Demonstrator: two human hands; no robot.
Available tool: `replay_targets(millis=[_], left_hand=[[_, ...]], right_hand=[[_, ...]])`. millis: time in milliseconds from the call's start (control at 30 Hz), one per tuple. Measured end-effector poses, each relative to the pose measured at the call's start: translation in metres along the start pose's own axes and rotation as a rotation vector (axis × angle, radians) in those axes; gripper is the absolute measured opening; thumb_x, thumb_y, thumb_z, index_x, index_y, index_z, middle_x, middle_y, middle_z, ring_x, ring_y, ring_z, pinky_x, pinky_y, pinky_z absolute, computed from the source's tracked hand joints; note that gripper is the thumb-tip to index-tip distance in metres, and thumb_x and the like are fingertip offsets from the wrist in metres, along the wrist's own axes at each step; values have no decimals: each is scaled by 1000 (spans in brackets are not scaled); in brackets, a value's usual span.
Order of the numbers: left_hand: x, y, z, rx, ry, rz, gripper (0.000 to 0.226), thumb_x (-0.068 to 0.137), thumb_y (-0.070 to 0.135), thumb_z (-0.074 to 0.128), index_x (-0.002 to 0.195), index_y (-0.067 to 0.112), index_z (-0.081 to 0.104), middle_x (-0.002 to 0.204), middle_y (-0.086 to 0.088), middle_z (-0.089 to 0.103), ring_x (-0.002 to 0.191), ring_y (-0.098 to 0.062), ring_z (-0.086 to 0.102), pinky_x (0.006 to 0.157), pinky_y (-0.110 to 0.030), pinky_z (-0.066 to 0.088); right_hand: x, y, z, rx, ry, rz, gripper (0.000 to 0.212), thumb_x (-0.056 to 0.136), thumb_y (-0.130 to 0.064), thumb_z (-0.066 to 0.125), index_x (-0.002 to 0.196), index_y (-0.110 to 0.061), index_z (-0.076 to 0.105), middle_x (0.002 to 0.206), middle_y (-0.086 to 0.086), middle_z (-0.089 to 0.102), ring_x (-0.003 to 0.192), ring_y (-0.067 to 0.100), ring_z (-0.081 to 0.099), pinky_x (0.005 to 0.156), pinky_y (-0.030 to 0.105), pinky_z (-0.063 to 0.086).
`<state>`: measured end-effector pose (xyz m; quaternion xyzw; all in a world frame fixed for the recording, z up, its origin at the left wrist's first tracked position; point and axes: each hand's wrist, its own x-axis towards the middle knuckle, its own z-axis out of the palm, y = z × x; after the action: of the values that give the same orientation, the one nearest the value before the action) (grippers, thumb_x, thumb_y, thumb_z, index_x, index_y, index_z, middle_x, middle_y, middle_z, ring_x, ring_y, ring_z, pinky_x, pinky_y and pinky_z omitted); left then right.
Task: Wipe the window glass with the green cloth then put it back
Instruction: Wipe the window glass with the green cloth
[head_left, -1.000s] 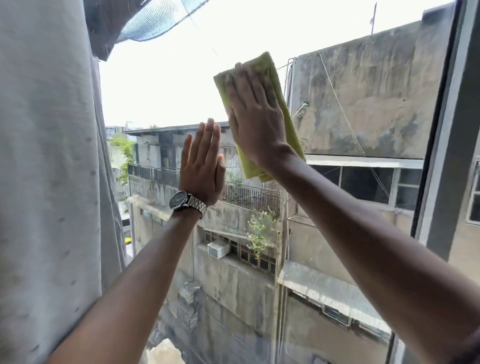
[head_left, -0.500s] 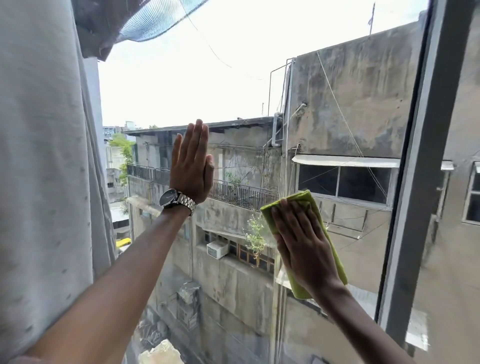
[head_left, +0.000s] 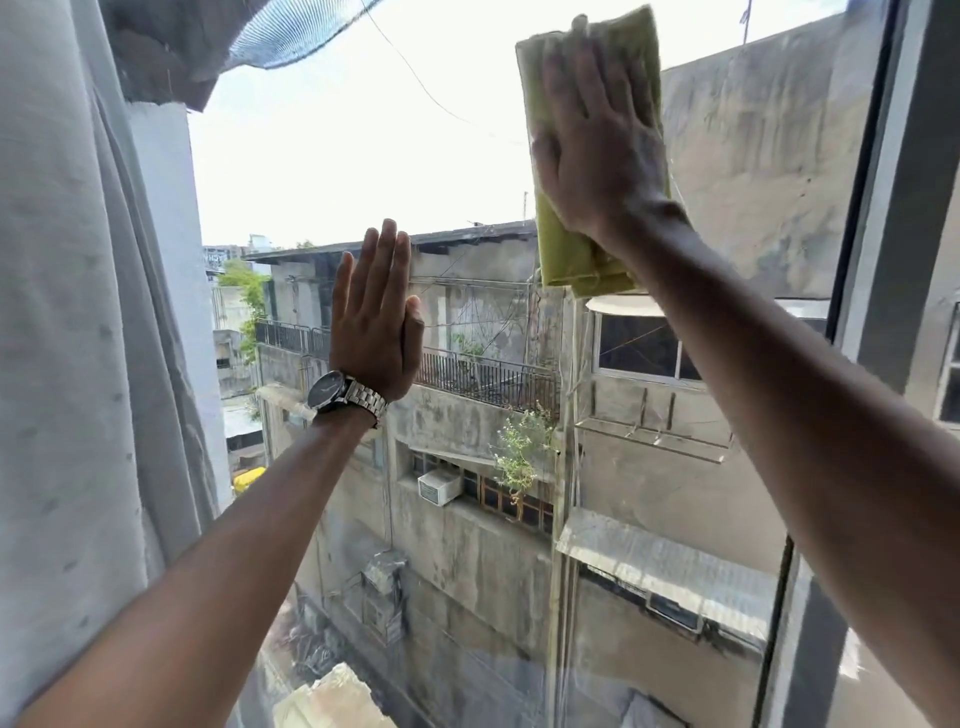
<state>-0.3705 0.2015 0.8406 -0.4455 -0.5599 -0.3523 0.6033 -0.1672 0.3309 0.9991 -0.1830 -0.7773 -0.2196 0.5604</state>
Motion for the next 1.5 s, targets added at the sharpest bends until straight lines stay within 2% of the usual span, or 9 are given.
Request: replay_targets(millis=[167, 333, 433, 533, 800, 1033, 1233, 1367, 1500], left_hand=[[0, -1, 1, 2, 7, -9, 57, 101, 19, 32, 155, 1, 29, 164, -19, 29, 156, -29, 23, 129, -52, 19], [-1, 0, 0, 14, -13, -5, 57, 102, 21, 30, 156, 2, 25, 166, -18, 26, 157, -28, 20, 128, -53, 20], [-1, 0, -1, 17, -12, -15, 58, 102, 21, 31, 157, 3, 25, 166, -18, 26, 157, -28, 19, 128, -53, 20], [-1, 1, -1, 8, -22, -28, 58, 102, 21, 31, 157, 3, 25, 166, -18, 26, 157, -27, 20, 127, -55, 22], [-1, 3, -3, 12, -34, -31, 58, 103, 25, 26, 156, 2, 26, 166, -18, 26, 156, -28, 21, 128, -53, 21], [0, 3, -5, 12, -38, -27, 59, 103, 27, 22, 156, 2, 26, 166, -17, 26, 157, -26, 20, 128, -53, 21], [-1, 0, -6, 12, -46, -17, 58, 102, 23, 25, 156, 3, 26, 166, -16, 26, 157, -25, 20, 128, -53, 21], [0, -2, -5, -6, -34, -9, 58, 102, 25, 23, 156, 2, 28, 165, -17, 28, 156, -27, 22, 128, -52, 20], [1, -2, -4, -24, -22, -7, 58, 103, 26, 23, 154, 1, 31, 164, -18, 30, 155, -28, 24, 128, -53, 22]], right_hand=[[-35, -4, 9, -3, 52, 18, 59, 106, -35, 28, 160, -16, 16, 168, 10, 16, 156, 28, 12, 130, 47, 12], [-178, -5, 31, 5, 9, 46, 57, 107, -33, 37, 159, -15, 20, 168, 11, 17, 156, 25, 12, 129, 48, 13], [-275, -6, 42, -15, -65, 84, 57, 106, -29, 44, 157, -13, 25, 167, 12, 19, 156, 26, 15, 126, 53, 22], [-333, -5, 47, -9, -130, 86, 55, 106, -33, 37, 156, -12, 30, 165, 13, 23, 155, 29, 20, 122, 56, 29], [-331, -16, 47, -33, -205, 91, 58, 104, -32, 34, 157, -10, 25, 167, 14, 19, 156, 31, 14, 125, 53, 21], [-243, -57, 59, 4, -153, -126, 63, 101, -27, 49, 158, -18, 25, 166, 7, 24, 154, 27, 22, 126, 51, 23], [-187, -98, 66, 36, -115, -70, 60, 102, -27, 43, 158, -17, 24, 167, 8, 23, 155, 27, 19, 127, 51, 20], [-231, -97, 71, 42, -156, -50, 64, 102, -28, 43, 160, -18, 17, 169, 7, 15, 156, 26, 13, 127, 51, 19], [-346, -85, 80, 28, -199, -14, 65, 100, -27, 46, 159, -19, 20, 169, 4, 12, 155, 25, 17, 125, 50, 23]])
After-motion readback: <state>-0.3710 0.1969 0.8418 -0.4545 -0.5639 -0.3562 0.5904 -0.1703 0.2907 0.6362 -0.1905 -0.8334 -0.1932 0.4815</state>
